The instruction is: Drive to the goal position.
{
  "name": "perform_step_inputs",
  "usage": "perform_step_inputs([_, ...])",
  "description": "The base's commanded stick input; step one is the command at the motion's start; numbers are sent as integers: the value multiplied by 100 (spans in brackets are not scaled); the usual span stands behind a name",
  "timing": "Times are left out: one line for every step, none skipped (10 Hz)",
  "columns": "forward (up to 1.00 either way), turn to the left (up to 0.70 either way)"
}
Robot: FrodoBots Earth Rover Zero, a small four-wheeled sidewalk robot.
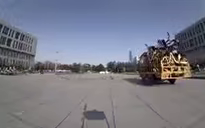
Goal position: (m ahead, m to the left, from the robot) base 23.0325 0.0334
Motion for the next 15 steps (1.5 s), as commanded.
perform_step_inputs([100,10])
perform_step_inputs([100,25])
perform_step_inputs([100,39])
perform_step_inputs([100,42])
perform_step_inputs([100,42])
perform_step_inputs([100,42])
perform_step_inputs([100,38])
perform_step_inputs([100,7])
perform_step_inputs([100,2])
perform_step_inputs([100,2])
perform_step_inputs([100,2])
perform_step_inputs([100,2])
perform_step_inputs([100,2])
perform_step_inputs([100,2])
perform_step_inputs([100,2])
